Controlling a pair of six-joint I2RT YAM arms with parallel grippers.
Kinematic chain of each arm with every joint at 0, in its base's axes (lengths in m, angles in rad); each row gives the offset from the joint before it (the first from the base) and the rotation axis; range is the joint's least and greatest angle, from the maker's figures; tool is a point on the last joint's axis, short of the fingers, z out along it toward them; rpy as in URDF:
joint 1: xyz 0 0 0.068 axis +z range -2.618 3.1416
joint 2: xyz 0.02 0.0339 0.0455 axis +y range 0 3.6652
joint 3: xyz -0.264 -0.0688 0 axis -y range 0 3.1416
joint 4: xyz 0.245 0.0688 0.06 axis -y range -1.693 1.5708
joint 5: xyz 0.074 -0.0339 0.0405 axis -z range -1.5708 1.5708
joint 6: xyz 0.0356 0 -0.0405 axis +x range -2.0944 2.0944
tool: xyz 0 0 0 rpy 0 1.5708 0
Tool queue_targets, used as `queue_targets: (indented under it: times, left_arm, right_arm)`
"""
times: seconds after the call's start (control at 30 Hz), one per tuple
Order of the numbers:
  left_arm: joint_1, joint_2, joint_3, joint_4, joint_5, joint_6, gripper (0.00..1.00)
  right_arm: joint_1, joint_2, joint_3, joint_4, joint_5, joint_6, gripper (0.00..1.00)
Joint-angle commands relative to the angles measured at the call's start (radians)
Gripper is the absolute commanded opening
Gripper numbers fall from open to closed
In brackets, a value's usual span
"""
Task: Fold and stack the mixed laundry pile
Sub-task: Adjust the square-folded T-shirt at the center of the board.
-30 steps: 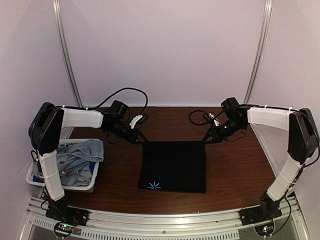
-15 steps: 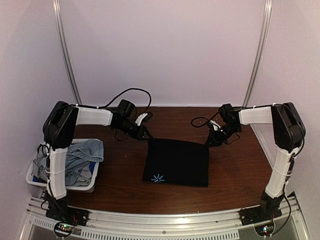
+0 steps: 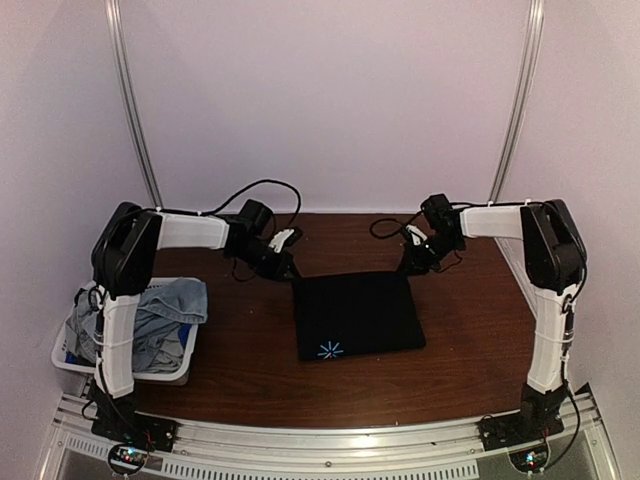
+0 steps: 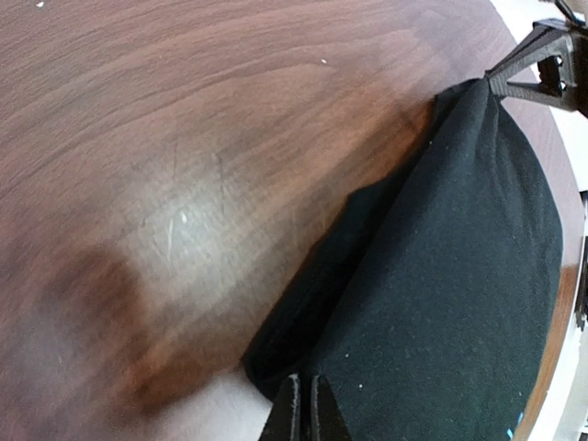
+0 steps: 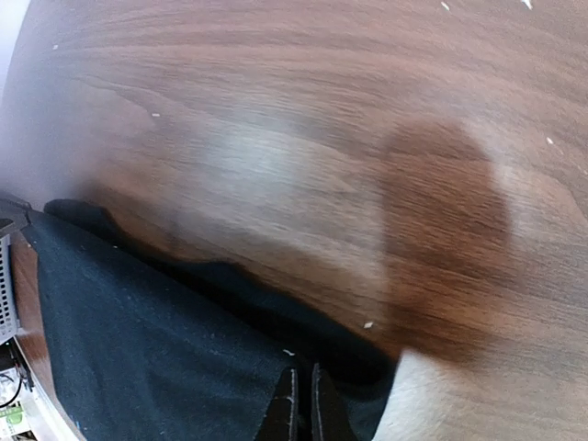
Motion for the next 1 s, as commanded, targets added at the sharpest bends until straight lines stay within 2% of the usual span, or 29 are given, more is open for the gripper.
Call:
queue_targets:
  times: [0.0,0.17,0.27,0.4,0.63,0.77,0.8,0.83,0.9,0.97]
  left_arm:
    - [0.010,-0.135,-0.051,-0.022,-0.025,0.055,0.00]
    - [0.010,-0.208,-0.092,0.022,0.033,0.045,0.00]
    - [0.009,-0.197,-0.078,0.029,0.031,0.038,0.00]
    - [0.009,-0.132,-0.045,0.035,0.004,0.020,0.00]
    - [0.009,0.023,0.050,0.031,-0.115,-0.036,0.00]
    - [0.020,0.075,0.131,0.015,-0.172,-0.072,0.07]
    - [0.022,0.081,0.154,0.010,-0.190,-0.077,0.10]
    - [0.023,0.087,0.185,-0.002,-0.203,-0.075,0.18]
    - [0.025,0.092,0.237,-0.048,-0.251,-0.070,0.32]
    - [0.026,0.055,0.251,-0.076,-0.269,-0.059,0.52]
  right_arm:
    - [0.010,-0.124,0.002,-0.048,0.000,0.018,0.00]
    - [-0.006,-0.231,-0.046,-0.105,-0.010,-0.016,0.00]
    - [-0.040,-0.245,-0.083,-0.104,-0.006,-0.033,0.00]
    - [-0.087,-0.179,-0.069,-0.073,-0.025,-0.036,0.00]
    - [-0.088,-0.010,-0.010,0.015,-0.020,0.005,0.01]
    - [-0.088,0.018,0.006,0.043,-0.007,0.033,0.01]
    - [-0.088,0.022,0.015,0.040,-0.004,0.034,0.02]
    - [-0.089,0.023,0.030,0.030,0.000,0.034,0.03]
    - [-0.088,0.011,0.076,-0.023,0.024,0.033,0.25]
    - [-0.088,-0.036,0.109,-0.052,0.034,0.045,0.54]
